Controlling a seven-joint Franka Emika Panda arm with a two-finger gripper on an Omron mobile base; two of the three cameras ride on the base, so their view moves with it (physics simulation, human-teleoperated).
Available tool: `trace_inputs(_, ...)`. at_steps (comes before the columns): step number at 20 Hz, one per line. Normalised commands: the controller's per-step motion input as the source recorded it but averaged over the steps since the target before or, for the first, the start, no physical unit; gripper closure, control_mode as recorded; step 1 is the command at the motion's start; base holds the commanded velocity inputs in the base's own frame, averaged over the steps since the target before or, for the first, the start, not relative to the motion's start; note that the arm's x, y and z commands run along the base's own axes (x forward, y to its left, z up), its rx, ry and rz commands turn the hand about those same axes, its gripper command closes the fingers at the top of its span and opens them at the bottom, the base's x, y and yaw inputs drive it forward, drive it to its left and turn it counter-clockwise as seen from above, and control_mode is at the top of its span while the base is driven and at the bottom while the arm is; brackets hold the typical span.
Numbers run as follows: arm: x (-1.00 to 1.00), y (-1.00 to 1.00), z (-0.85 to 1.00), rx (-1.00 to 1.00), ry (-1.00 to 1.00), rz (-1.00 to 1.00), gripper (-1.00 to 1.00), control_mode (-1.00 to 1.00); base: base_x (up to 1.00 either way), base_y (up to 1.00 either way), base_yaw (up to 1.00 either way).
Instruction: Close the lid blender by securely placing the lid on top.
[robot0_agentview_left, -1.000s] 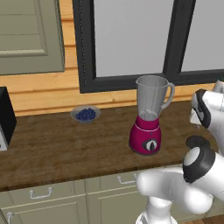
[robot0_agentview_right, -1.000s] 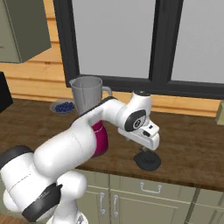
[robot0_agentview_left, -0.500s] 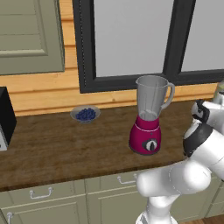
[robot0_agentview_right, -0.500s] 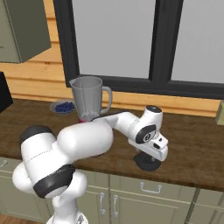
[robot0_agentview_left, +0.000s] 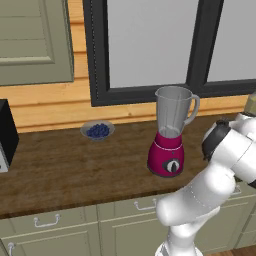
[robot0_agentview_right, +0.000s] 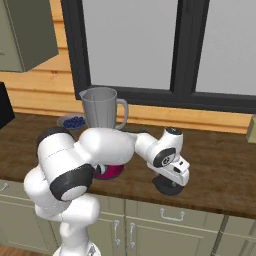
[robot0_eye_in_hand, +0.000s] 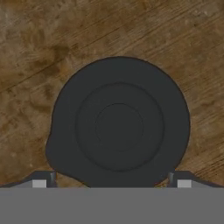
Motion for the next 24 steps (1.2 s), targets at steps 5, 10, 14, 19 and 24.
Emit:
trace_inputs(5, 0.17, -0.11, -0.27, 0.00, 0.00, 0.00, -1.00, -1.00, 0.00, 0.00, 0.00)
trace_inputs(10, 0.11, -0.14, -0.23, 0.00, 0.00, 0.00, -1.00, -1.00, 0.00, 0.00, 0.00)
trace_inputs(14, 0.19, -0.08, -0.12, 0.00, -0.01, 0.00, -1.00, -1.00, 0.00, 0.00, 0.00)
trace_inputs(19, 0.14, -0.01, -0.12, 0.00, -0.06, 0.00, -1.00, -1.00, 0.00, 0.00, 0.00)
trace_inputs(24, 0.01, 0.02, -0.30, 0.00, -0.11, 0.00, 1.00, -1.00, 0.00, 0.00, 0.00)
